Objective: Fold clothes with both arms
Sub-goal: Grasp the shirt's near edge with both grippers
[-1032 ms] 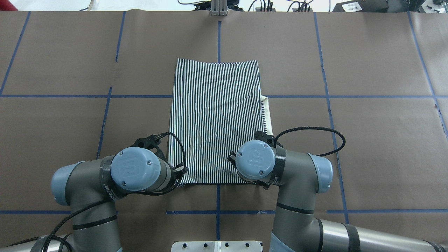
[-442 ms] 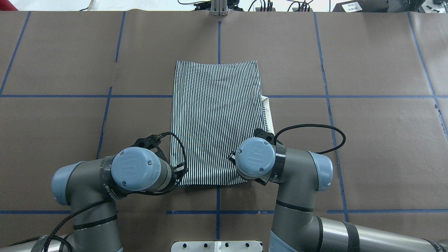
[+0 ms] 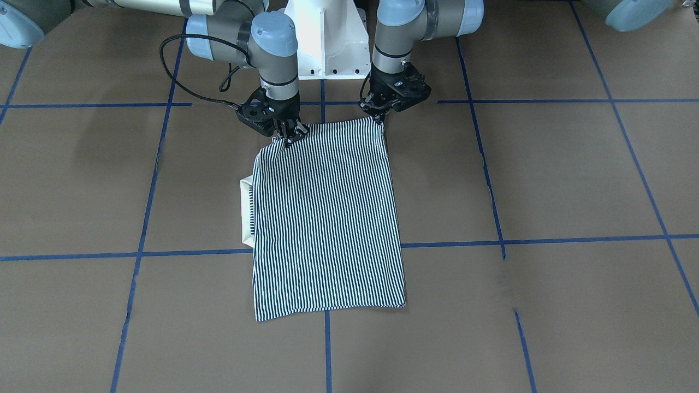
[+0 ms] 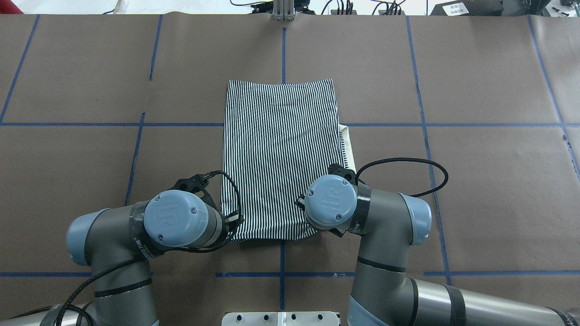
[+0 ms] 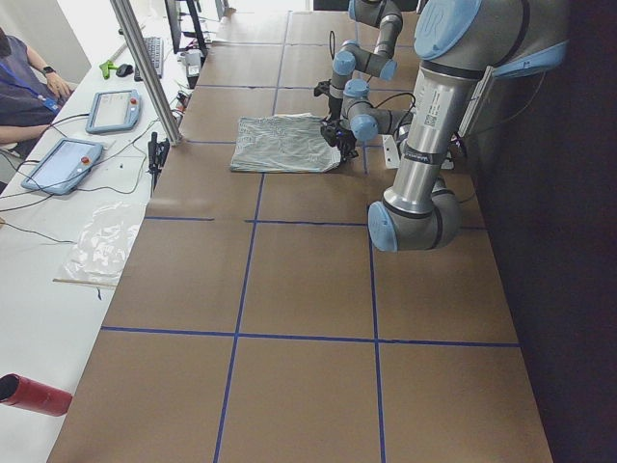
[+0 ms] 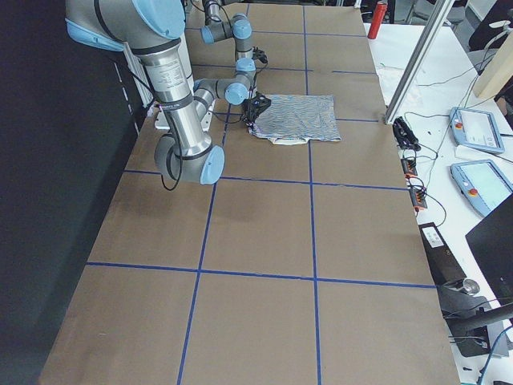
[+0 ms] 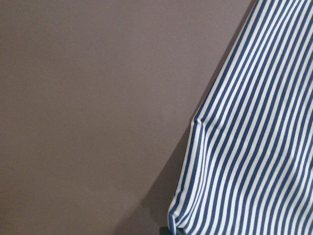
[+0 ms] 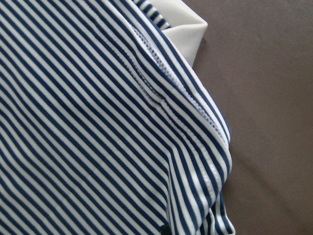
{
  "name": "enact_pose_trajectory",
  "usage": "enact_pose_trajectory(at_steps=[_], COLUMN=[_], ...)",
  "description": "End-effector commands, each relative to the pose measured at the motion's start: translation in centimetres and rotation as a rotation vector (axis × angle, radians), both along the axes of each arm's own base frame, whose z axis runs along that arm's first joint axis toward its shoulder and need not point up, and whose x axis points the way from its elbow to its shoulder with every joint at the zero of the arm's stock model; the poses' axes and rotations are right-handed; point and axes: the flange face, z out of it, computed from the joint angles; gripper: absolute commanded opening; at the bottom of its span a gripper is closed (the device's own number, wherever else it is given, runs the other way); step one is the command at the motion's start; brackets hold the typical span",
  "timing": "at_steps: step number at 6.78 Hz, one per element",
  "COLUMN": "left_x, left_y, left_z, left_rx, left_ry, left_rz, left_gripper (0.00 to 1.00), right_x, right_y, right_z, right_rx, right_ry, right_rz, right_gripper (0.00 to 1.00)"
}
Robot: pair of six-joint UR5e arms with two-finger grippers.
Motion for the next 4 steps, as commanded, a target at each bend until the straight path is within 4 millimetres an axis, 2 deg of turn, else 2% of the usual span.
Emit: enact_pose_trajectory(at_steps=[1, 2, 3, 4], left_x=[-0.2, -0.7, -0.6, 0.1], left_y=[0.1, 0.4, 2.9, 5.5], left_z=[-0.3, -0.4, -1.8, -1.7], left_rx=[0.001, 0.005, 0.013, 0.011], left_ry=[0.006, 0.011, 0.04, 0.043], left_rz=[0.001, 0.002, 0.042, 0.087], left_gripper=[0.0, 0.0, 0.0, 0.0], right_x=[0.6, 1.1, 2.0, 2.8], right_y=[0.0, 0.3, 1.3, 4.0], right_z=[-0.4, -1.2, -2.2, -2.7], right_rx=[0.003, 0.004, 0.013, 0.02], right_ry=[-0.017, -0.035, -0.065, -0.094], right_rz=[0.002, -0.004, -0.017, -0.054], right_gripper=[0.0, 0.0, 0.0, 0.0])
